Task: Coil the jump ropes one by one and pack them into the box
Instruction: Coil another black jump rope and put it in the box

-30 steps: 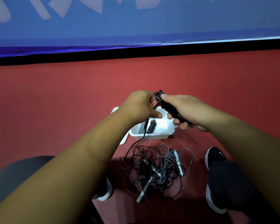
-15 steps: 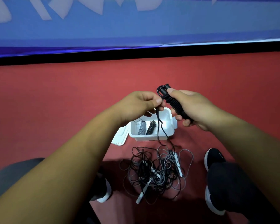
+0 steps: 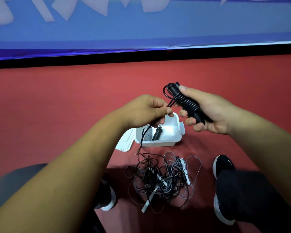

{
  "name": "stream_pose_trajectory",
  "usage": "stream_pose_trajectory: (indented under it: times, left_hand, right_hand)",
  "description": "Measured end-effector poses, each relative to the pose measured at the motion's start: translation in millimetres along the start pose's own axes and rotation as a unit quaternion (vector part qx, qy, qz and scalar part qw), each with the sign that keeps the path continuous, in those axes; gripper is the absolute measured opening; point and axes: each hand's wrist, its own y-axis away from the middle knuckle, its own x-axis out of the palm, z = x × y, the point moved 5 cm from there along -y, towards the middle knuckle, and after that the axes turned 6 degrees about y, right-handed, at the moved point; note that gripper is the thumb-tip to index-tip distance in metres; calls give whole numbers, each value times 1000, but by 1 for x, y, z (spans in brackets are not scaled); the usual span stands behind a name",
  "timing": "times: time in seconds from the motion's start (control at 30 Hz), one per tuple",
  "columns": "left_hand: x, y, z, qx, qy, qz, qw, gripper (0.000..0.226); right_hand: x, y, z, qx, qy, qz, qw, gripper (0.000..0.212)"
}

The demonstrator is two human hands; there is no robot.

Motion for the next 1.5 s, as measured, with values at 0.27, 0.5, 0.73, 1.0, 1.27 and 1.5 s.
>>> stream_pose_trajectory:
  times: [0.27,0.5,0.73,1.0,1.27,1.5]
  left_hand:
    - [-4,1,10,-17,-101,30,994,22]
    - [-6,3,17,-46,-83,-15,995,19]
    - [-4,3,-11,20,-51,-40,998,22]
    - [-8,3,-16,59,-75,-91,991,18]
    - [-16,3,-28,135,-220,-114,959,23]
    - [-12,-3,-10,36,-248,-77,965,29]
  right_hand:
    - [6,5,4,4,10,59,998,49]
    - [27,20,0,24,46,206,977,50]
    - [37,32,-24,107,146,342,922,71]
    - [35,12,-40,116,222,213,944,39]
    - [19,-11,-36,67,183,56,979,35]
    - [12,-18,-35,48,93,-28,994,37]
